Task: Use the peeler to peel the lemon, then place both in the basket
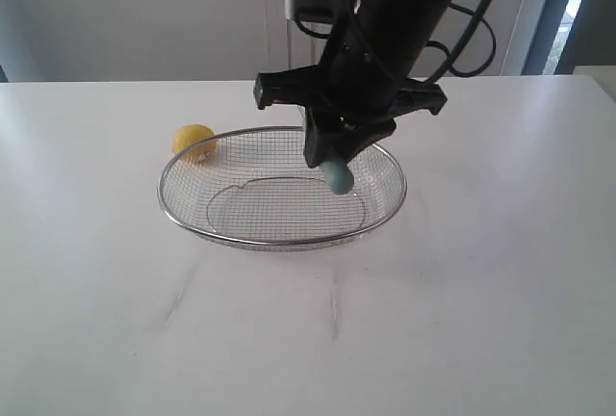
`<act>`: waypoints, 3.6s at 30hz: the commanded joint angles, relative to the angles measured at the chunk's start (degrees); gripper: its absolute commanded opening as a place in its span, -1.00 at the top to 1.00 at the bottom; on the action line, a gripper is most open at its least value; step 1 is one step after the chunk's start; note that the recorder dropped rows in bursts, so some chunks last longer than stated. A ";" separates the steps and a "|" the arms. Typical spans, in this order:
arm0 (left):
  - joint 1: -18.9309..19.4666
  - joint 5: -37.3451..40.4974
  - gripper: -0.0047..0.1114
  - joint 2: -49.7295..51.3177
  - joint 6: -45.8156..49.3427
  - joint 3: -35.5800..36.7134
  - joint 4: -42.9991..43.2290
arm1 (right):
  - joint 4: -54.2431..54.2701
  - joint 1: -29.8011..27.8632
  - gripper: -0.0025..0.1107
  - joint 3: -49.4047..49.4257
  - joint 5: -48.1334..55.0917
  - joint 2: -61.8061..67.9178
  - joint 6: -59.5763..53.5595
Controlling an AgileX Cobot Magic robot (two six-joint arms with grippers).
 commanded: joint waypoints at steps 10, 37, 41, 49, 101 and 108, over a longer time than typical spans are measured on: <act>0.04 -0.20 0.92 -0.21 0.08 0.38 -0.40 | -0.27 -8.94 0.96 8.39 -1.63 -7.65 -2.64; 0.04 -0.20 0.92 -0.21 0.08 0.38 -0.40 | -7.83 -13.55 0.96 11.73 -2.34 -10.62 -2.58; 0.04 -0.20 0.92 -0.21 0.08 0.38 -0.40 | -7.61 -13.55 0.96 11.73 -2.34 -10.62 -2.58; 0.04 -0.20 0.92 -0.21 0.08 0.38 -0.40 | -7.63 -13.55 0.96 11.73 -2.34 -10.62 -3.77; 0.04 -0.20 0.92 -0.21 0.08 0.38 -0.40 | 10.25 -16.93 0.96 13.72 -10.85 -4.98 -18.03; 0.04 -0.20 0.92 -0.21 0.08 0.38 -0.40 | 10.34 -16.93 0.96 13.75 -12.53 -3.92 -18.03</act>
